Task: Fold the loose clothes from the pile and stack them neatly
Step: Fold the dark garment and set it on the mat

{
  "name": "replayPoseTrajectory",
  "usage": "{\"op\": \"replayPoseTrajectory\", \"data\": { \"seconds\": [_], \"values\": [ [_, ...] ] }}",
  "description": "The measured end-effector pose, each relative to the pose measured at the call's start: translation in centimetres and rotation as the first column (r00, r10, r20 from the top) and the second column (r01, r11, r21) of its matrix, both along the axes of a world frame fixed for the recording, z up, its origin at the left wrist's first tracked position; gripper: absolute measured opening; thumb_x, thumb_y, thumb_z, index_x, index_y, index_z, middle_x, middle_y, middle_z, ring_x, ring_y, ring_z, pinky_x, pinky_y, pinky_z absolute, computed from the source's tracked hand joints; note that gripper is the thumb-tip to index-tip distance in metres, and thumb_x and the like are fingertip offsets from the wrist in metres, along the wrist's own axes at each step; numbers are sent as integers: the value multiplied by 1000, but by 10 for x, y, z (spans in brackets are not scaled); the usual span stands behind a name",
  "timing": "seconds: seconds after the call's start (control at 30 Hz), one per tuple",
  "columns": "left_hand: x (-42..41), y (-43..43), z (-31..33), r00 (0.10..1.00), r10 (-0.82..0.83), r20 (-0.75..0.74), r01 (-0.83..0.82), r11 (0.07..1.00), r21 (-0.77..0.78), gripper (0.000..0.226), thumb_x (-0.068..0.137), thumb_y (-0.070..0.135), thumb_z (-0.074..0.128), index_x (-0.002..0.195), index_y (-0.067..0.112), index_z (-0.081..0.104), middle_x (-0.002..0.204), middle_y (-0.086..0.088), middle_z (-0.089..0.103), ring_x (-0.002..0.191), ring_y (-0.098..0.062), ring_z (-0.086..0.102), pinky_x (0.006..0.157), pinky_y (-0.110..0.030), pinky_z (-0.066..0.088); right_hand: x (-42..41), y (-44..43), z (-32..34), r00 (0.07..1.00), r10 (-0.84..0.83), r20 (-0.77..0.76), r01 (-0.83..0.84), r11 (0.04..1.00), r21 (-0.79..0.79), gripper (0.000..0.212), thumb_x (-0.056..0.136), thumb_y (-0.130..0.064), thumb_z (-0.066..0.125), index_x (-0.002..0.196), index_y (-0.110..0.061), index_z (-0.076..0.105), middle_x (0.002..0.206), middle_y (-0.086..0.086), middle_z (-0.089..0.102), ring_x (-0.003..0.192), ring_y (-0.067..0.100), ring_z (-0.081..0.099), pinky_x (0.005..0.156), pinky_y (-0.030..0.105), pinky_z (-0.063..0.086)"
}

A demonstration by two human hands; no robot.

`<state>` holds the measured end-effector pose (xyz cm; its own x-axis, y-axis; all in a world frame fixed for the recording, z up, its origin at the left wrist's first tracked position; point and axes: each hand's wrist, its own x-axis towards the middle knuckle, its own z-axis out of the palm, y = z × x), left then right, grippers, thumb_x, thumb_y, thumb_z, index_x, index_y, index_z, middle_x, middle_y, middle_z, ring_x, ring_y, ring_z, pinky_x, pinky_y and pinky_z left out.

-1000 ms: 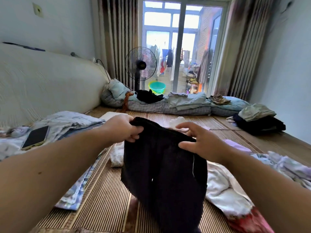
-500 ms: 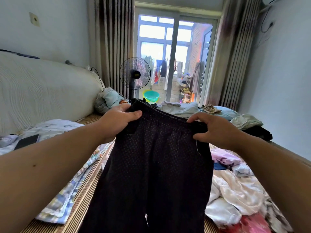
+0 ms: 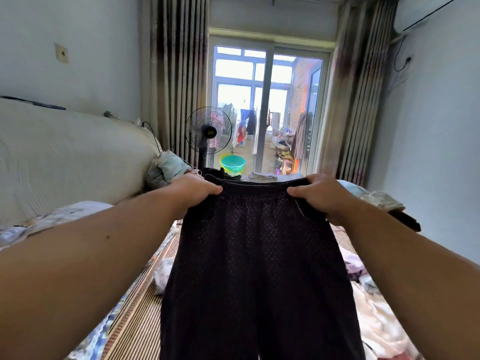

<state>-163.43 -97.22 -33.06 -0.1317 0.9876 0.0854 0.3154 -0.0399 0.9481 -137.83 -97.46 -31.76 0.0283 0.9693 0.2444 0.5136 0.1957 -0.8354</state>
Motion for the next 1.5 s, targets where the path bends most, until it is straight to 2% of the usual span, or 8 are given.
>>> {"op": "replayPoseTrajectory", "data": {
  "seconds": [0.2, 0.43, 0.57, 0.73, 0.93, 1.17, 1.3, 1.5],
  "values": [
    [36, 4, 17, 996, 81, 36, -80, 997, -14, 21, 76, 17, 65, 94, 5, 65, 99, -16, 70, 92, -31, 68, 87, -43, 56, -33, 12, -8, 966, -245, 78, 239, 967, 84, 19, 78, -23, 66, 87, -7, 62, 91, 11, 67, 81, 25, 62, 70, 33, 52],
    [75, -17, 29, 961, -200, 189, 196, 980, 41, 30, 85, 45, 63, 87, 15, 64, 78, -2, 71, 69, -17, 68, 62, -29, 57, -53, -1, -4, 838, 175, -517, -171, 984, 56, 38, 88, -39, 65, 106, -5, 65, 102, 15, 71, 90, 29, 69, 89, 49, 53],
    [70, -29, 34, 946, -316, 64, 319, 947, -32, 66, 81, 77, 42, 107, 20, 63, 102, 1, 65, 91, -19, 65, 63, -30, 49, -50, -5, -6, 815, 338, -471, -315, 940, 130, 40, 85, -35, 70, 111, -4, 64, 105, 17, 71, 95, 31, 69, 86, 43, 55],
    [39, -24, 20, 982, -63, -177, 113, 951, 288, 38, 78, 55, 68, 103, 26, 61, 103, 0, 64, 81, -13, 59, 64, -28, 48, -34, 0, -9, 831, 354, -429, -345, 933, 102, 28, 81, 8, 64, 106, -5, 67, 101, 18, 72, 92, 32, 69, 82, 39, 58],
    [8, -11, -10, 901, -434, 11, 432, 892, -138, 31, 79, 32, 74, 106, 24, 60, 85, 9, 61, 51, -2, 46, 39, -14, 33, -24, 3, 2, 767, 518, -379, -531, 844, 79, 42, 67, -4, 73, 108, -4, 66, 100, 13, 73, 88, 24, 71, 73, 31, 57],
    [10, 15, -21, 915, -391, -97, 354, 895, -271, 7, 94, 26, 60, 91, 20, 59, 61, 10, 64, 41, -4, 51, 36, -14, 35, -10, 22, -3, 903, 299, 308, -331, 942, 58, 22, 74, -32, 79, 86, -15, 71, 80, -4, 74, 75, 7, 68, 72, 23, 52],
    [19, 42, -38, 933, -294, -207, 228, 929, -291, 6, 96, 26, 57, 97, 21, 59, 90, 3, 66, 49, -9, 64, 43, -17, 42, -18, 56, -35, 926, 248, 283, -246, 968, -45, 15, 80, -27, 77, 85, -18, 66, 59, -9, 64, 44, -2, 57, 41, 12, 42],
    [30, 96, -53, 971, -122, -205, 117, 993, -35, 5, 94, 20, 60, 90, 23, 58, 91, -1, 64, 74, -20, 64, 55, -24, 45, -31, 107, -61, 983, 104, 150, -120, 988, 100, 22, 82, -18, 75, 98, -17, 60, 100, 5, 67, 79, 16, 66, 66, 25, 54]
  ]
}}
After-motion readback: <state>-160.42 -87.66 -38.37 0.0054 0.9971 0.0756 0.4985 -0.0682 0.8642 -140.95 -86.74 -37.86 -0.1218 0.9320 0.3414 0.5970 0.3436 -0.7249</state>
